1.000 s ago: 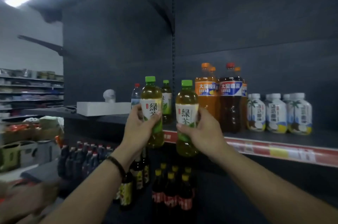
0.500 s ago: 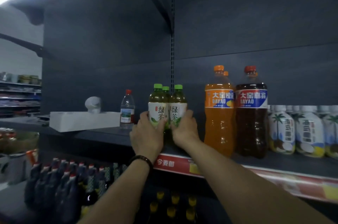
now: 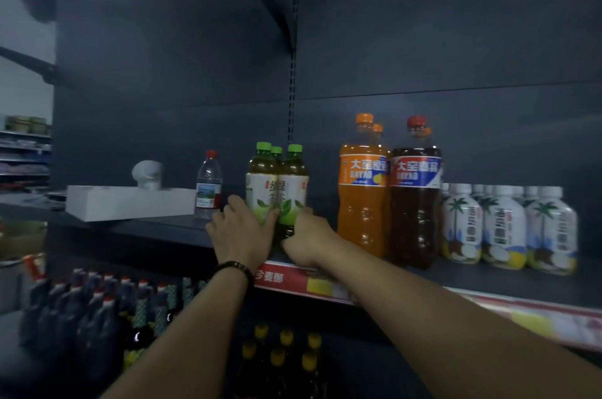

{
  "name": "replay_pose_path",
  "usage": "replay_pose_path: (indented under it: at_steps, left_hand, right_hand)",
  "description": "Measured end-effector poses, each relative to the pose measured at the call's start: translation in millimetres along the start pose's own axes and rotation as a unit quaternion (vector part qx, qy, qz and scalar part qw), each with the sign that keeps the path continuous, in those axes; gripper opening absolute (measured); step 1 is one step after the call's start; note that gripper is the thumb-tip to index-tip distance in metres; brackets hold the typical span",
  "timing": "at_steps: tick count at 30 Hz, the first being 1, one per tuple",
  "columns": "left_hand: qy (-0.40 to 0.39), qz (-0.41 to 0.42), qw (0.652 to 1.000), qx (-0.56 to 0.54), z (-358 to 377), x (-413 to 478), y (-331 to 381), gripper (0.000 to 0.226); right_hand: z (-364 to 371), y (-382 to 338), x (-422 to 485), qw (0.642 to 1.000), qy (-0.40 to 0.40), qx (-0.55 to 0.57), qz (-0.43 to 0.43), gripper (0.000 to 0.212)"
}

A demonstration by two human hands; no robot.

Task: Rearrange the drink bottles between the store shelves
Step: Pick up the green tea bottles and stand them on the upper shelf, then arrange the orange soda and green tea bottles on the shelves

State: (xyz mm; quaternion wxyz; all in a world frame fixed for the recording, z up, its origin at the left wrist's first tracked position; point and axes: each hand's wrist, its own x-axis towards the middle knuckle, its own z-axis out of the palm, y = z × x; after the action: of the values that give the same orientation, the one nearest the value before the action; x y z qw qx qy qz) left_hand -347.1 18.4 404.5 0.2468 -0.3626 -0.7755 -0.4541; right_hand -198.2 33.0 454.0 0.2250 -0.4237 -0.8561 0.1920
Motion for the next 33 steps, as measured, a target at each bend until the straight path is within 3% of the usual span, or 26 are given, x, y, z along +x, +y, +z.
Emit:
replay_pose_path:
  at_steps: [2,6,10,15,22,29,33]
  left_hand:
    - [0.005,-0.008,1.0,-0.03,-6.6,-7.8,5.3,0.067]
    - [0.063,-0.005,0.987,-0.15,-29.2,-60.0,35.6,0.049]
    - [0.064,0.126,0.961,-0.238,-40.9,-154.2,72.3,0.031]
    - [0.028,0.225,0.928,-0.296,-17.9,-284.7,103.2,0.017]
    - [-0.283,0.239,0.881,-0.295,39.4,-459.7,158.6,0.033]
    - [-0.493,0.282,0.783,-0.253,108.5,-547.9,246.9,0.03]
    - [-0.525,0.324,0.744,-0.256,153.1,-575.2,317.7,0.03]
  right_hand:
    - [-10.4,7.8,-28.2,0.999,-0.002,-0.028,-0.046,0.071]
    - [-28.2,53.7,-99.0,0.976,0.081,-0.081,-0.183,0.035]
    - [-43.5,126.8,-174.9,0.964,0.132,-0.09,-0.21,0.013]
    - [-46.7,241.1,-253.3,0.98,0.157,-0.063,-0.103,0.006]
    - [-22.9,417.2,-350.6,0.975,0.205,0.006,0.087,0.005]
    - [-4.7,570.3,-409.2,0.923,0.245,0.042,0.295,0.014]
    - [-19.0,640.9,-417.7,0.884,0.317,0.088,0.333,0.015]
